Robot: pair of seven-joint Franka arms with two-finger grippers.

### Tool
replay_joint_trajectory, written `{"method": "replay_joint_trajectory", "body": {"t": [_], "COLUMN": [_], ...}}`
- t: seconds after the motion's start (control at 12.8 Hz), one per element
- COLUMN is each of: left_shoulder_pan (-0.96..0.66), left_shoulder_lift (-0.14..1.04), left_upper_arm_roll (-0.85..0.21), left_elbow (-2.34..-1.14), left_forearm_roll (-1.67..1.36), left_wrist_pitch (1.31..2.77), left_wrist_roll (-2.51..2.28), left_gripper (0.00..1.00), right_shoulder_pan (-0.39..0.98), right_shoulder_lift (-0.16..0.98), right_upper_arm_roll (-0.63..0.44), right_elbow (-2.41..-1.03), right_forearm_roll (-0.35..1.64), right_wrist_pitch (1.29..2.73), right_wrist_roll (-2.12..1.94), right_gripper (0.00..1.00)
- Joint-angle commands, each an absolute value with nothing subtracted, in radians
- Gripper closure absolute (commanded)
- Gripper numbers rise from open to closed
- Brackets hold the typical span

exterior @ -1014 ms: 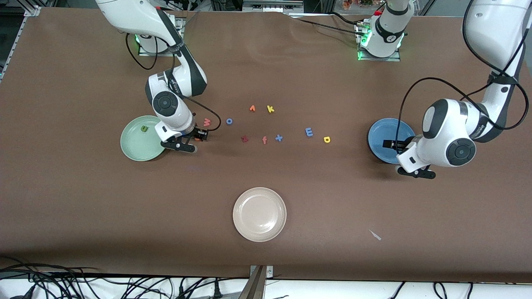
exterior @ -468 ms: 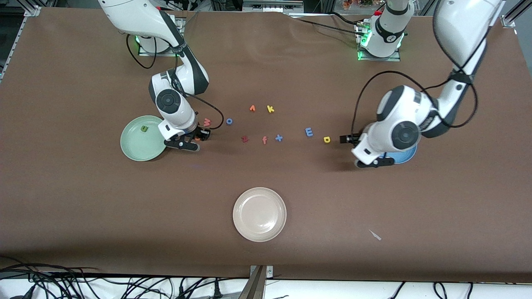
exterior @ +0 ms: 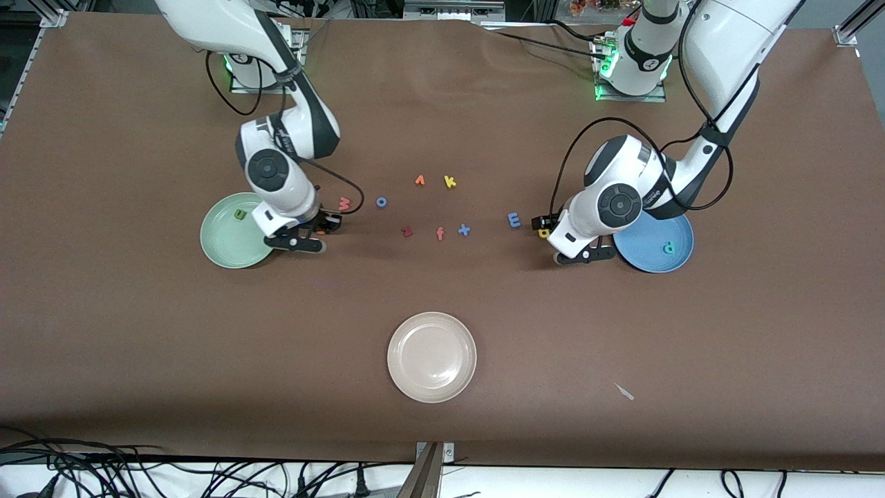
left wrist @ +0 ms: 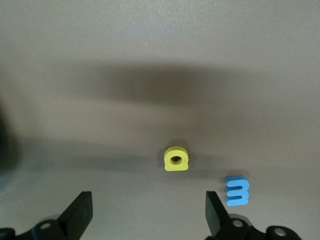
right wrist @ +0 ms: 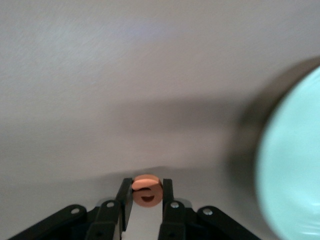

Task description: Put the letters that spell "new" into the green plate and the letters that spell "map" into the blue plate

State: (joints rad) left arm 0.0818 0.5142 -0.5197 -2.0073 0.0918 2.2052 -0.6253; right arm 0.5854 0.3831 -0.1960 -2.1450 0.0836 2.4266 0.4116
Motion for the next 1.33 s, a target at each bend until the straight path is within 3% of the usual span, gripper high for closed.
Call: {"method": "replay_joint_trajectory", "body": {"t": [0.0, 0.16, 0.39, 0.47, 0.55, 0.86, 1.25], "left_shoulder_pan": [0.069, 0.066, 0.063, 0.063, 0.063, 0.063, 0.061], "left_shoulder_lift": [0.506, 0.512, 0.526, 0.532, 0.537, 0.548, 0.561], "left_upper_arm_roll": [-0.515, -0.515, -0.512, -0.512, -0.512, -0.512, -0.512], "left_elbow": [-2.046, -2.056, -2.056, -2.056, -2.054, -2.052, -2.048], "left_forearm_roll": [0.090, 0.091, 0.091, 0.092, 0.092, 0.094, 0.094], "left_wrist_pitch": [2.265, 2.281, 2.293, 2.296, 2.302, 2.309, 2.318], "left_wrist_roll": [-0.655, -0.661, -0.663, -0.663, -0.663, -0.663, -0.663], "left_gripper": [0.01, 0.03, 0.04, 0.04, 0.04, 0.04, 0.04], "right_shoulder_pan": [0.577, 0.575, 0.555, 0.554, 0.552, 0.566, 0.566], "right_shoulder_lift": [0.302, 0.299, 0.325, 0.336, 0.340, 0.319, 0.290], "right_upper_arm_roll": [-0.309, -0.395, -0.413, -0.413, -0.413, -0.399, -0.238], "right_elbow": [-2.155, -2.161, -2.186, -2.197, -2.198, -2.165, -2.174], "right_forearm_roll": [0.100, 0.100, 0.100, 0.101, 0.101, 0.107, 0.110], "right_wrist_pitch": [2.294, 2.247, 2.298, 2.324, 2.330, 2.251, 2.256], "right_wrist_roll": [0.203, 0.074, 0.029, 0.029, 0.031, 0.115, 0.484], "right_gripper": [0.76, 0.76, 0.71, 0.50, 0.01, 0.00, 0.00]}}
